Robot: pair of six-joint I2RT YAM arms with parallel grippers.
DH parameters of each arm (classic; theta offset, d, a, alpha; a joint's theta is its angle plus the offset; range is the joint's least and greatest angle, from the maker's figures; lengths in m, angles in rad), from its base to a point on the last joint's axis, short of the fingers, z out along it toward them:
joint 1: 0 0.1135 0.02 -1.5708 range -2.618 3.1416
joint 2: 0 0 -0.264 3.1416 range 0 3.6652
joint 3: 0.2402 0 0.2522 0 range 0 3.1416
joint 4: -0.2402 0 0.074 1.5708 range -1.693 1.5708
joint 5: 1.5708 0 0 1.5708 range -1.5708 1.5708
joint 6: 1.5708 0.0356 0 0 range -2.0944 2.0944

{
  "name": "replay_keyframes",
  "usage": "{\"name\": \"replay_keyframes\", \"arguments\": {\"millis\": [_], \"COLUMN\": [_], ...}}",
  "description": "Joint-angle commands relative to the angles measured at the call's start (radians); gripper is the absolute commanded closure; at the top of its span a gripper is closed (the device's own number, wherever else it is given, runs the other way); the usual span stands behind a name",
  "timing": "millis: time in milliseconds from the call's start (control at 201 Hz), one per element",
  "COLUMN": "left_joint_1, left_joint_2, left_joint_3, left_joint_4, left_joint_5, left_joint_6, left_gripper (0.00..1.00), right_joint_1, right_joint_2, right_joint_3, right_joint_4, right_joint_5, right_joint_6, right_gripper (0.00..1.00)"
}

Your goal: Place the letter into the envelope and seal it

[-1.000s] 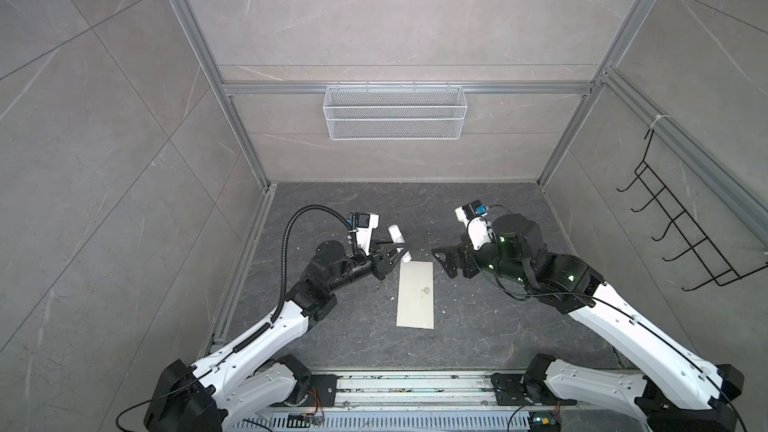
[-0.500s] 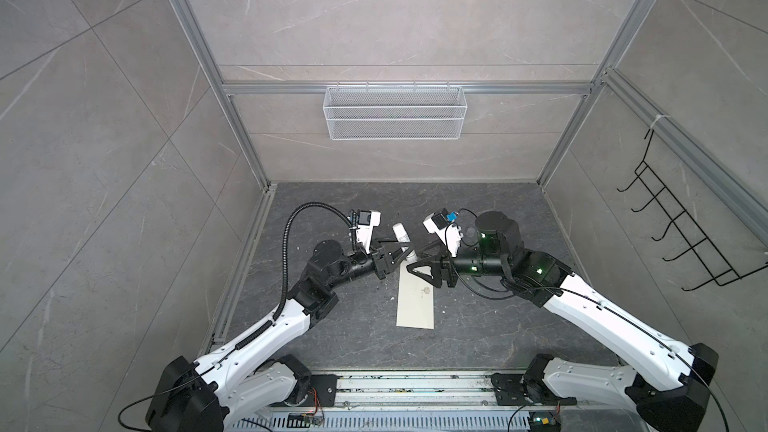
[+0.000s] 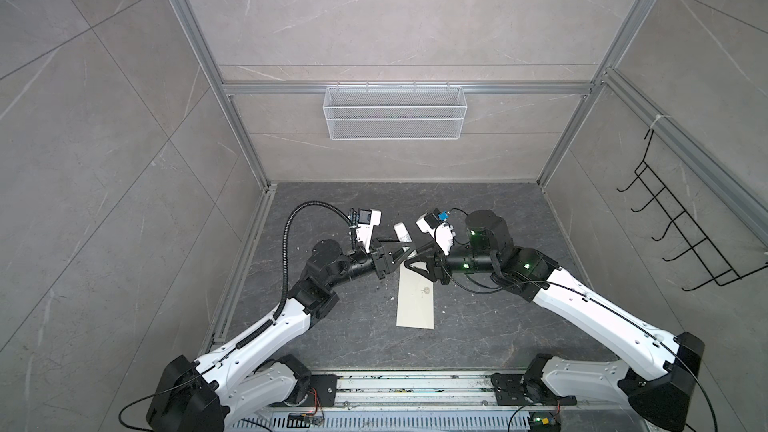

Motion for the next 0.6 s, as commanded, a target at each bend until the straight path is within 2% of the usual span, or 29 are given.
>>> {"name": "replay_keyframes", "arguments": {"millis": [0,95,314,478,593], "left_joint_1": [0.002,0.001,0.001,-0.001,-0.006], "left_joint_2": [0.001,0.005,0.005,0.014,0.022], "left_joint_3": [0.046,0.041,0.027,0.050,0.060], "left_joint_4": [0.070,0.070,0.006,-0.096,-0.133], "left_joint_5": [0.009,0.008,-0.059,-0.104,-0.124], "left_joint_6": [-0.005,-0.006,0.015,0.037,0.045], "left_gripper": [1.00,1.00,1.00,1.00,1.00], "right_joint_1": [0.005,0.006,0.006,0.008,0.027], "right_joint_2": [0.003,-0.004,-0.009,0.012,0.010], "right_joint_3": [-0.004,-0.004,0.038,0.103,0.122], "right_joint_4": [0.039,0.035,-0.028,-0.122,-0.148], "right_joint_5": [0.009,0.047,0.160,0.328,0.509], "right_joint_6": [0.007,0.012,0.020,0.016,0.020], "right_gripper": [0.67,0.75,1.00,1.00,1.00]}}
